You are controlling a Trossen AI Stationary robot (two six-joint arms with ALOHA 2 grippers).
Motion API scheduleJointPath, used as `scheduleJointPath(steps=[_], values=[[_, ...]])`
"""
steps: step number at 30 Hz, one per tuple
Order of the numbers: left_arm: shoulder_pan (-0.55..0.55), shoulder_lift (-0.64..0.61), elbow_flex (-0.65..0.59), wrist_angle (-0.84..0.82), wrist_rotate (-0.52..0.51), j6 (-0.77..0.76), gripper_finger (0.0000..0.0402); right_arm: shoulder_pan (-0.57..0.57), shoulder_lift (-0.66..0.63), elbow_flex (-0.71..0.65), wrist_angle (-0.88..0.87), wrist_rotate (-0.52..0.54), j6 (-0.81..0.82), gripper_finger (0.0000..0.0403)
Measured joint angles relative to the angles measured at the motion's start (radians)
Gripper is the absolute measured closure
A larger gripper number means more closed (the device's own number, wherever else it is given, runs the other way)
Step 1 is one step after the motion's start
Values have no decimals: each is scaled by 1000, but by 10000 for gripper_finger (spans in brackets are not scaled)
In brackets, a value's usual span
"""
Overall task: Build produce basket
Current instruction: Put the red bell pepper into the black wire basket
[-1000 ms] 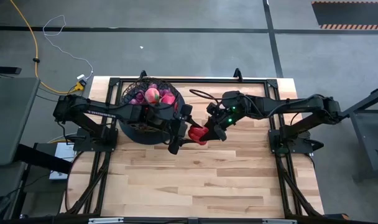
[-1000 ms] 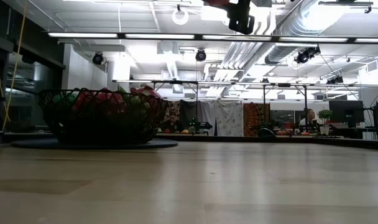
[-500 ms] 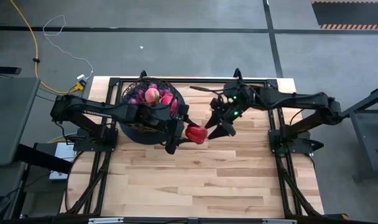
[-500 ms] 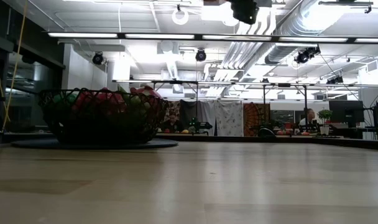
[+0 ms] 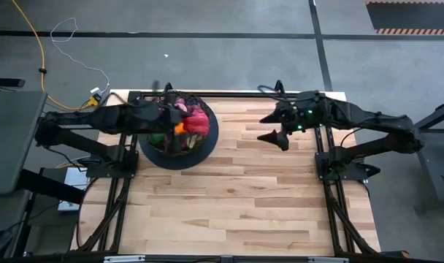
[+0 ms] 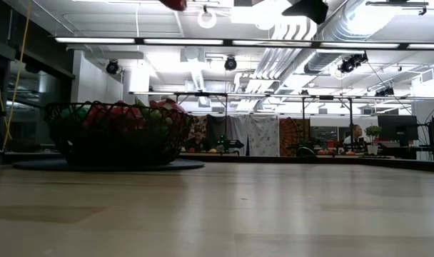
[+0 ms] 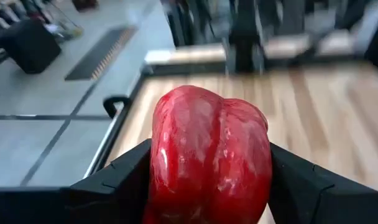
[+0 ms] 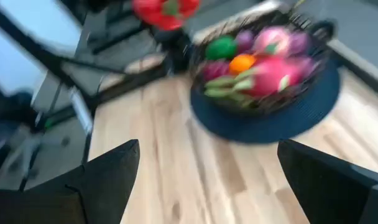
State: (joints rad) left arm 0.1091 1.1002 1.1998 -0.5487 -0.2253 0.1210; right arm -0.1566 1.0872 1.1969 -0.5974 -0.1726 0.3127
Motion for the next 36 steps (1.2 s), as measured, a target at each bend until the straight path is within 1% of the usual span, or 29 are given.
scheduleJointPath(steps=[3, 6, 8, 10, 12, 14, 18, 24, 26, 28, 31, 32, 34, 36], values=[[11, -102, -95, 98, 0, -80, 163, 0, -62, -101, 130, 59, 32, 33], [12, -206, -227, 267, -1, -151, 163, 0, -100, -226, 314, 76, 70, 33], [12, -274, -319, 391, -22, -199, 163, 0, -111, -299, 443, 91, 74, 33], [12, -323, -404, 496, -38, -242, 163, 0, -113, -354, 551, 104, 46, 33], [12, -355, -465, 562, -40, -282, 163, 0, -112, -391, 606, 111, 11, 33], [12, -381, -500, 600, -41, -312, 163, 0, -112, -402, 622, 112, 4, 33], [12, -405, -510, 605, -48, -325, 163, 0, -112, -395, 622, 113, 77, 33], [12, -426, -510, 604, -52, -268, 163, 0, -112, -381, 646, 117, 176, 33], [13, -427, -510, 594, -65, -254, 163, 0, -112, -381, 663, 123, 185, 33], [14, -427, -495, 538, -132, -252, 163, 0, -112, -381, 683, 137, 185, 33], [47, -409, -421, 331, -286, -296, 163, 0, -112, -381, 727, 139, 185, 33], [67, -399, -391, 246, -324, -322, 163, 0, -112, -380, 732, 144, 185, 33], [120, -373, -338, 78, -370, -398, 163, 0, -112, -380, 732, 169, 185, 33], [185, -345, -299, -80, -366, -488, 163, 0, -112, -380, 723, 196, 181, 33]])
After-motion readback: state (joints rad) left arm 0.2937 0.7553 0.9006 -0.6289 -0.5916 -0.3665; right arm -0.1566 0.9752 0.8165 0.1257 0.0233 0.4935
